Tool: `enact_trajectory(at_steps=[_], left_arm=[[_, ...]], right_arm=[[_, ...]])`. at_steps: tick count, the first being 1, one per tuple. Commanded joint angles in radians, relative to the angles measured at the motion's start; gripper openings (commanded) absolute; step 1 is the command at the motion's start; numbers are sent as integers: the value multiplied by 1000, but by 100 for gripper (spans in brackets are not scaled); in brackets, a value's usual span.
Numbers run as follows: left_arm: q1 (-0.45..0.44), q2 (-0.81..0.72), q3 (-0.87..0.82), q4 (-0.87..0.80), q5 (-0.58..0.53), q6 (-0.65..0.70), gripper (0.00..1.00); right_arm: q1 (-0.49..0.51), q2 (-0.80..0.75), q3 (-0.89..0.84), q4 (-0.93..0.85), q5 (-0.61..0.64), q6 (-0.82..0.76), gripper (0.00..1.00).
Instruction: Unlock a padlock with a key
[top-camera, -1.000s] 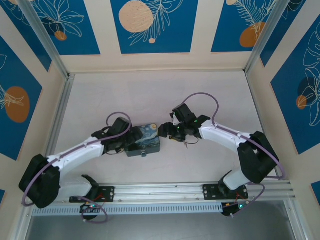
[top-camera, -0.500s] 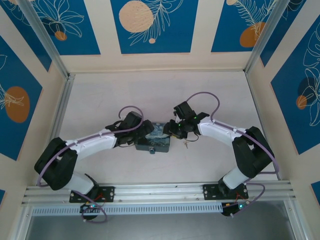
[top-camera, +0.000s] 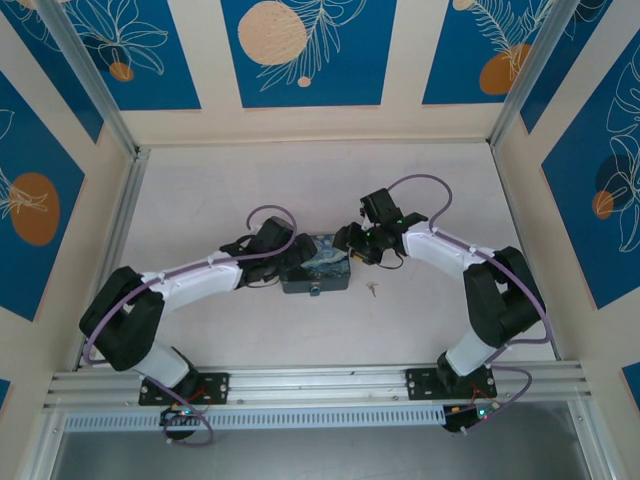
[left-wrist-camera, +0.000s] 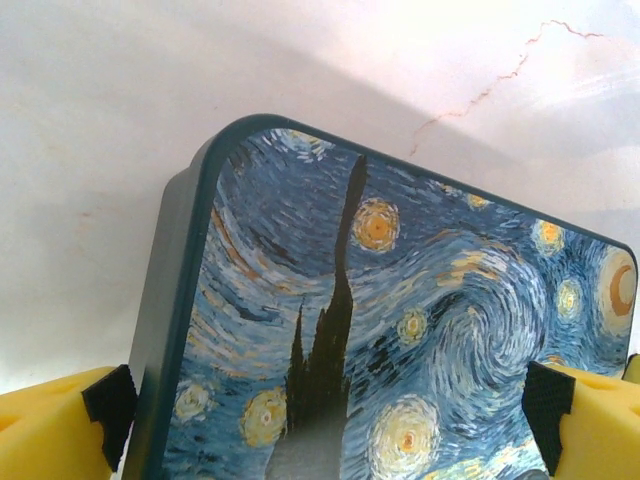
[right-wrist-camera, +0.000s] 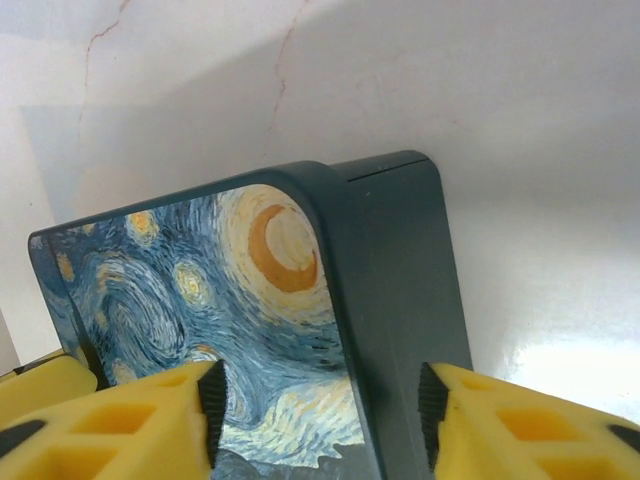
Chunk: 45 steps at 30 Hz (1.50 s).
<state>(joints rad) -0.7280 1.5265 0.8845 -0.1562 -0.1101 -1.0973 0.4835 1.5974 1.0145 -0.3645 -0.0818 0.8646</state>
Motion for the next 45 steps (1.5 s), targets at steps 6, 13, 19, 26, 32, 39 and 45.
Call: enact_trajectory(at_steps=[6,13,19,26,32,39,45], left_arm=[[3,48,78,-3,-17,61,100],[66,-66,25,-82,-48,102,100],[81,-249,-45,-227,-42,154,100],[80,-381,-134,-244,62,113,100],[76,-467,-174,-243,122,94,100],[-10,-403,-200,-125,173,23,100],[-55,-294,-159,-66,167,21,100]], right_arm=[[-47,-111,-24,-50,-11,-33,77],[-100,-246,-116,-173,62,-98,76],[-141,-234,-210,-177,94,-165,55],[-130,-157,-197,-178,55,-198,27],[-63,-295,-282,-200,54,-149,27],[69,-412,-380,-165,49,-20,28],[107,-372,-344,-135,37,10,30]])
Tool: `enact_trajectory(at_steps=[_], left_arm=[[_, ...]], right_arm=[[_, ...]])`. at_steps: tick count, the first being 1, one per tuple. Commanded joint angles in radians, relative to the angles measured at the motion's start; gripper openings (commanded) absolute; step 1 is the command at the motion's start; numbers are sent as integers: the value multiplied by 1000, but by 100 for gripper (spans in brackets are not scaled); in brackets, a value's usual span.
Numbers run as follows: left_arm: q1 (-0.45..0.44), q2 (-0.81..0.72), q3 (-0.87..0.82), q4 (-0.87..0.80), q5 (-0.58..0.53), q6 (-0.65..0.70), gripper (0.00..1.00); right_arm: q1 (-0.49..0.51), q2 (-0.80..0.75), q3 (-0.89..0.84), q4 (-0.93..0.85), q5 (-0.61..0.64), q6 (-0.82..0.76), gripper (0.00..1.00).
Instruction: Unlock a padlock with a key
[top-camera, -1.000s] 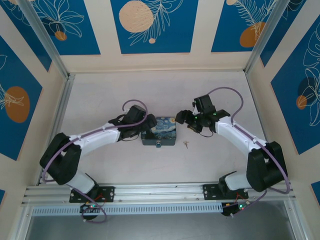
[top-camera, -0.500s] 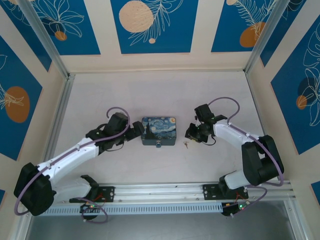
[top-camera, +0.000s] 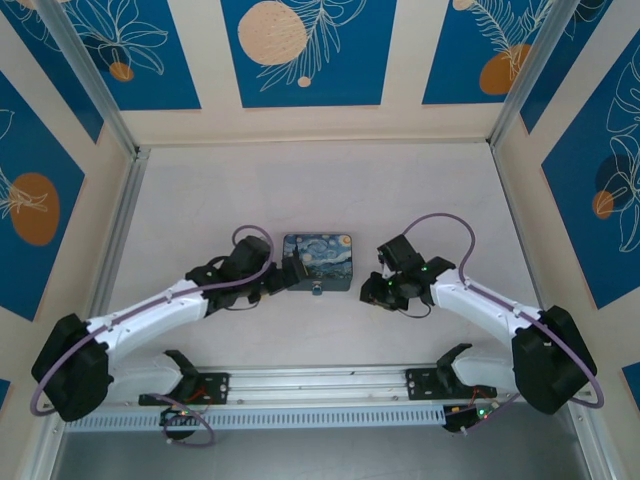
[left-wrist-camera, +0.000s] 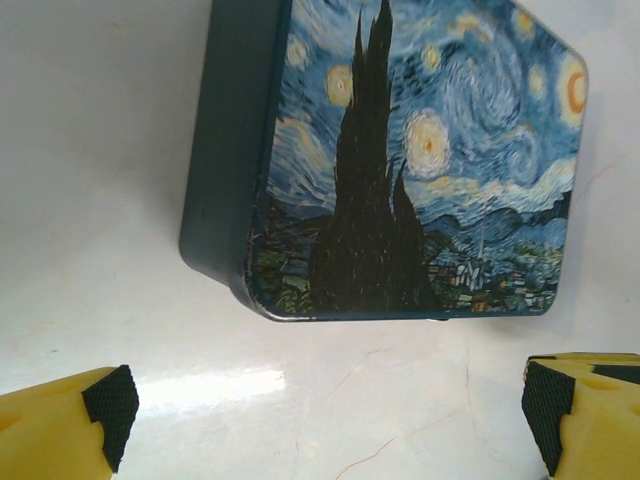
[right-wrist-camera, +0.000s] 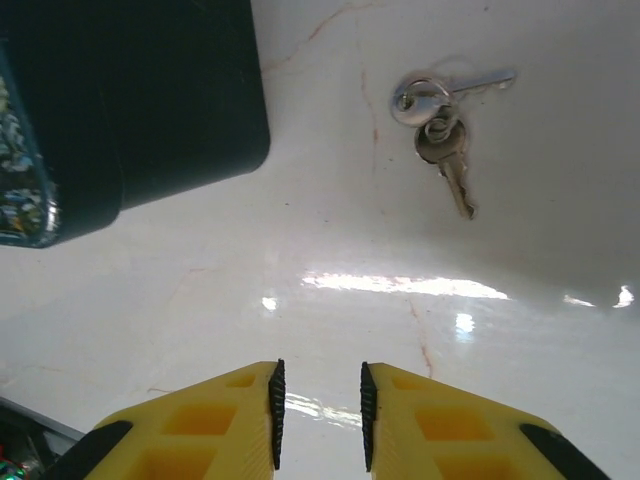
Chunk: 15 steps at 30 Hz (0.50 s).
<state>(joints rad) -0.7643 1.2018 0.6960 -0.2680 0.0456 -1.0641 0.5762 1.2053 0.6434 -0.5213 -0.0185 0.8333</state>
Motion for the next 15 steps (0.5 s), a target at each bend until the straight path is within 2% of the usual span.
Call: enact_trajectory(at_steps=[1,9,15], left_arm=[[-20,44,33,53,13,-12,100],[-22,122,45,156,17,-39,100],[-21,182,109,156,-9,-20,100]], right_arm=[[17,36,44,24,-26,40,30],[25,167,160,49,-21,37,31],[25,224,209,54,-11,38,31]])
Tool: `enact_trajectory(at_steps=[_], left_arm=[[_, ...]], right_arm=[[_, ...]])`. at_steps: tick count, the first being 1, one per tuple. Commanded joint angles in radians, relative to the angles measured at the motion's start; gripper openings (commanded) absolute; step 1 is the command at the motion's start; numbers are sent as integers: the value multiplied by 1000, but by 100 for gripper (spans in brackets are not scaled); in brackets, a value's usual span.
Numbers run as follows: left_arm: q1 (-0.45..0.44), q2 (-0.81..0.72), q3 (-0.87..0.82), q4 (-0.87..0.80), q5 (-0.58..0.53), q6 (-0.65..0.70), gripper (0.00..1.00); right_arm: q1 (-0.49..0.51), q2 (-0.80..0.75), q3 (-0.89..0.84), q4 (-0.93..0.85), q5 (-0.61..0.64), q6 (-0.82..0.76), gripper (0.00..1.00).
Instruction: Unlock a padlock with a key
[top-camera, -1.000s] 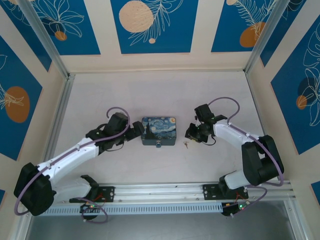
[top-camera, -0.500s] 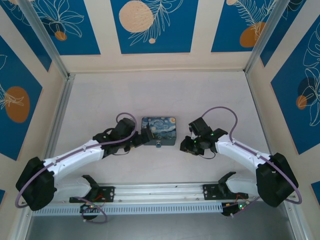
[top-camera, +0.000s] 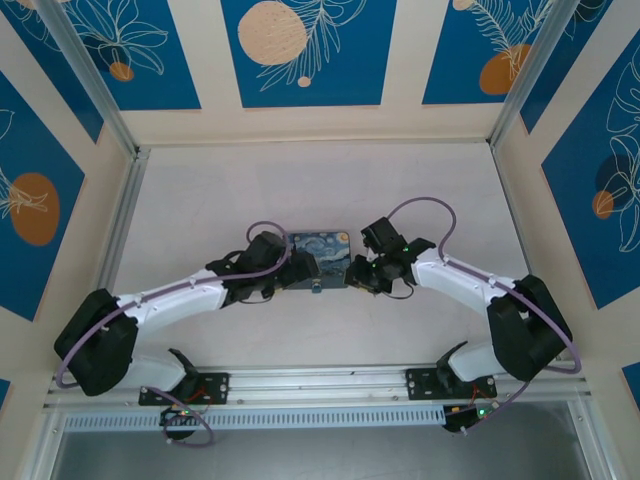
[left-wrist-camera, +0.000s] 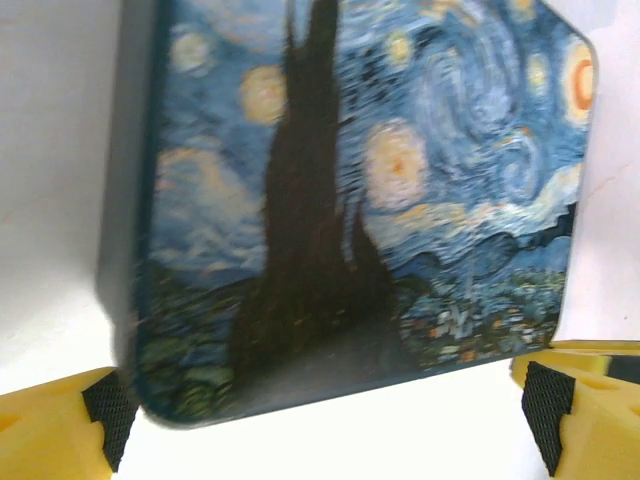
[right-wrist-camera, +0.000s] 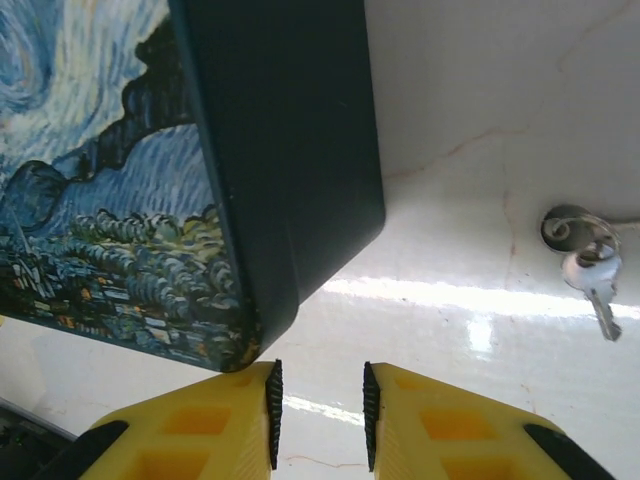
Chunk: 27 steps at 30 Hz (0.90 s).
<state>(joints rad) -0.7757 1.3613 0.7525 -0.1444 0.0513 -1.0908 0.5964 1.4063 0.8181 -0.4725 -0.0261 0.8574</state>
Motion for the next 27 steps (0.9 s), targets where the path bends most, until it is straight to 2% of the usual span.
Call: enact_trajectory(at_steps=[1,10,18,19,20,21,23,27], left_arm=[[-9,31,62,33,-16,10,100],[-6,75,116,-6,-28,44,100],[-2,-111,-14,-70,-97,11,100],[-2,-132,-25,-76,-102,6,100],[-1,-155,-36,-84,-107,2,100],[-2,-174,-43,-92,-111,0,100],[-1,-200,-50,-108,-114,1,100],[-2,-223,-36,-144,-123,15,100]], right_arm=[[3,29,39,6,-2,13,31],[-21,61,76,-11,-3,-16,31],[-70,-106,-41,-86,59,-76,36],[-86,-107,-51,-83,56,-87,39],[-102,-103,-57,-83,54,-103,46],[-112,-93,-55,-81,59,-128,57],[-119,-65,-41,-83,91,-182,68],[-119,2,1,-85,127,-297,68]])
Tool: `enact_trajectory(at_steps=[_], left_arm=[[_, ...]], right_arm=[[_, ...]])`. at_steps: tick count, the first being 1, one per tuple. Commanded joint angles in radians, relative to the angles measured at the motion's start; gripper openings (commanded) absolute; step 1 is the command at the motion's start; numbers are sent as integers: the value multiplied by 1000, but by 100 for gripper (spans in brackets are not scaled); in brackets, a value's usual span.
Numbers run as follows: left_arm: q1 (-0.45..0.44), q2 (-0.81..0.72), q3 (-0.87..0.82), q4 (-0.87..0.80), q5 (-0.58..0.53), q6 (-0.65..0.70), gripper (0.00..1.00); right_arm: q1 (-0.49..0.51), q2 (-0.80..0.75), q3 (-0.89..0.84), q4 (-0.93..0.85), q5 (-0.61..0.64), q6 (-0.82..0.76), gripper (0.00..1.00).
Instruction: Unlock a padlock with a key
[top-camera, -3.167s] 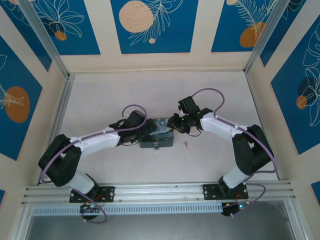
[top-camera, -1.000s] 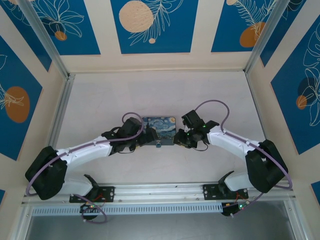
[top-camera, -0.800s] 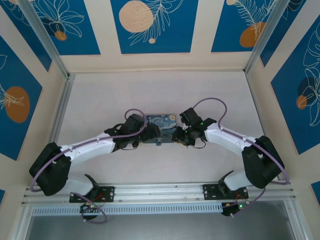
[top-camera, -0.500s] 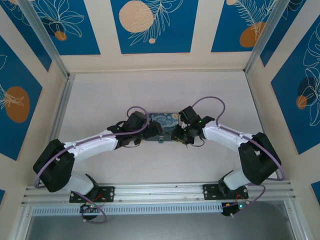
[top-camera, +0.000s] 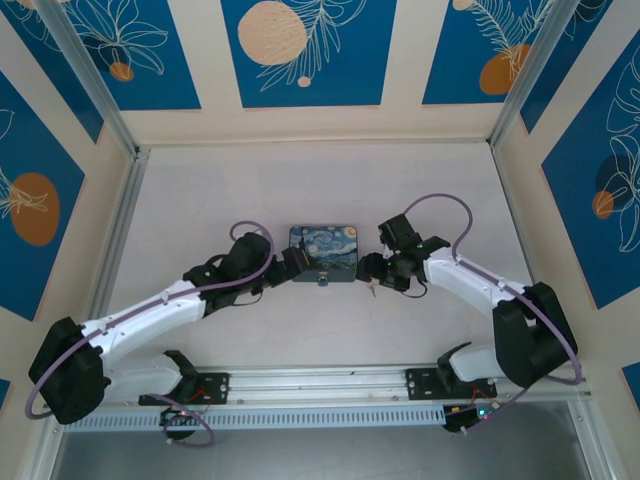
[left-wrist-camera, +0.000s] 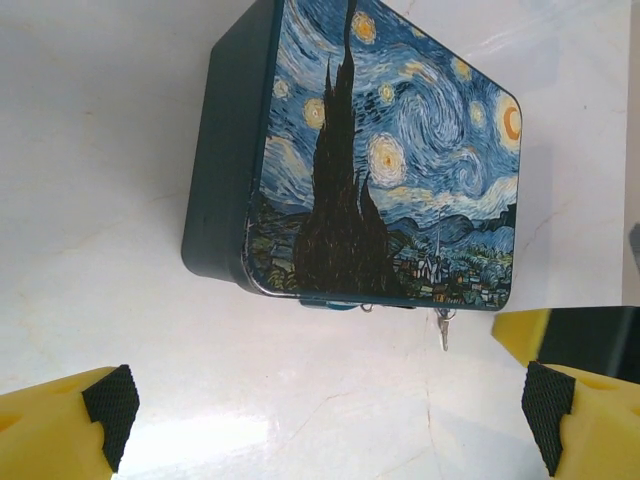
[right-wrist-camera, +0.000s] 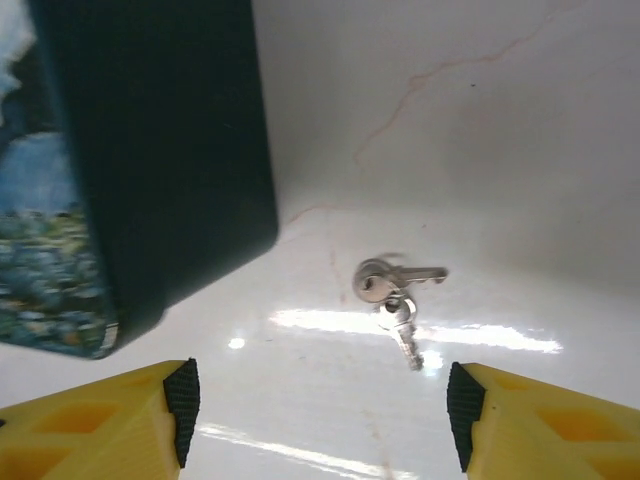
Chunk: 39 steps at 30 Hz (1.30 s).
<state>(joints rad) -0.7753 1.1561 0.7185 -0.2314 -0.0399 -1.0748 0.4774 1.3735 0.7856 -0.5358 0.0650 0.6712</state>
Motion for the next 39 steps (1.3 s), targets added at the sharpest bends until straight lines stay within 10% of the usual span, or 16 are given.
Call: enact_trajectory(at_steps=[1,19,39], left_arm=[[0,-21,-1,-64,-35,1,100],[7,16,13,-33,-8,-16,100],[16,19,34,-92,23,-31,100]], right_arm=[[1,50,39,-19,36,-133,67],[83,262,103,-40,162,-187,45],[196,73,36,-89,168,2,0]])
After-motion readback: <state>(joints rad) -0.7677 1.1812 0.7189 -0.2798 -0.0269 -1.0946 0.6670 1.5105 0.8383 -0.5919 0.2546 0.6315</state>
